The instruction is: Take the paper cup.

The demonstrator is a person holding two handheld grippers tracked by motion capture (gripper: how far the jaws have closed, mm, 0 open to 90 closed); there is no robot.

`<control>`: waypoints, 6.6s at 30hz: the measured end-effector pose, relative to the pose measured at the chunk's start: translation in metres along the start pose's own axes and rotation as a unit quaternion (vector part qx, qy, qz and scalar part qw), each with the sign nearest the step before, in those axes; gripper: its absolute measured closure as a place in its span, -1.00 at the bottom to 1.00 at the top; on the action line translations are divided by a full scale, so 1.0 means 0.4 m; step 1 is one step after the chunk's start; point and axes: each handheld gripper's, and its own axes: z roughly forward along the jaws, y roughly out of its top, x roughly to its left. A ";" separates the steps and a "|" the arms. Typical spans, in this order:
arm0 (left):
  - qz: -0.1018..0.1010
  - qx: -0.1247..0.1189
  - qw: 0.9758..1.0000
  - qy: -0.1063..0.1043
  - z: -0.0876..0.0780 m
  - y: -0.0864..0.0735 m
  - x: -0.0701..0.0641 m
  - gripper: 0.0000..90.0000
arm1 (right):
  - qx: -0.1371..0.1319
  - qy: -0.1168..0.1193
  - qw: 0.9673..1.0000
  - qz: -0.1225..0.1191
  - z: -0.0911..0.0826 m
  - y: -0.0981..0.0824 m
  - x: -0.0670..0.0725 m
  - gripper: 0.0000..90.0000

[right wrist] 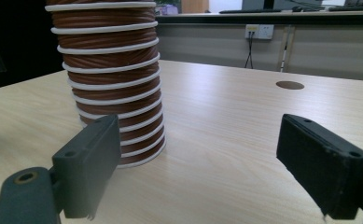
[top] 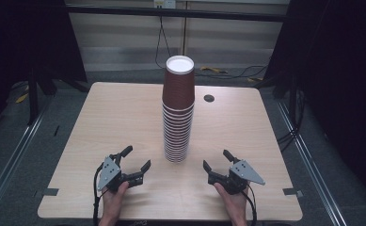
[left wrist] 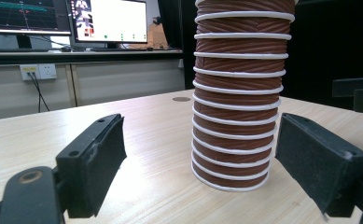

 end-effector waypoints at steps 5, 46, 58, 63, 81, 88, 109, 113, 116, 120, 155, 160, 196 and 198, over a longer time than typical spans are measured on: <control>0.000 0.000 1.000 0.000 0.000 0.000 0.000 -0.65 | 0.003 0.030 0.999 0.013 -0.001 0.023 0.002 -0.63; 0.001 -0.001 1.000 -0.003 0.000 0.000 0.001 -0.65 | 0.019 0.165 0.986 -0.010 0.071 0.323 0.006 -0.58; -0.001 -0.002 1.000 -0.003 0.000 0.000 0.000 -0.65 | 0.015 0.201 0.979 -0.017 0.087 0.419 -0.007 -0.64; -0.001 -0.002 1.000 -0.003 0.000 0.000 0.000 -0.65 | 0.015 0.219 0.975 -0.026 0.097 0.468 -0.005 -0.64; -0.001 -0.002 1.000 -0.004 0.000 0.000 0.000 -0.65 | 0.012 0.242 0.969 -0.055 0.123 0.580 0.009 -0.64; -0.001 -0.002 1.000 -0.004 0.000 0.000 0.001 -0.65 | 0.019 0.250 0.966 -0.058 0.139 0.608 0.004 -0.62; -0.001 -0.002 1.000 -0.004 0.000 0.000 0.001 -0.65 | 0.043 0.287 0.954 -0.077 0.170 0.704 0.017 -0.62; -0.001 -0.002 1.000 -0.005 0.000 0.000 0.001 -0.65 | 0.056 0.286 0.953 -0.082 0.182 0.713 0.021 -0.63; -0.001 -0.002 1.000 -0.005 0.000 0.000 0.001 -0.65 | 0.064 0.289 0.952 -0.082 0.196 0.724 0.024 -0.63; -0.001 -0.002 1.000 -0.006 0.000 0.000 0.001 -0.65 | 0.078 0.284 0.951 -0.093 0.217 0.735 0.037 -0.67; -0.001 -0.001 1.000 -0.010 0.000 0.000 0.002 -0.65 | 0.061 0.287 0.951 -0.098 0.242 0.767 0.050 -0.54; 0.002 0.000 1.000 -0.011 0.000 0.000 0.003 -0.65 | 0.033 0.289 0.952 -0.094 0.230 0.777 0.048 -0.53; 0.002 -0.001 1.000 -0.011 0.000 0.000 0.003 -0.66 | -0.079 0.299 0.950 -0.043 0.158 0.820 0.013 -0.53; 0.002 -0.001 1.000 -0.011 0.000 0.000 0.003 -0.66 | -0.084 0.297 0.950 -0.040 0.154 0.820 0.011 -0.53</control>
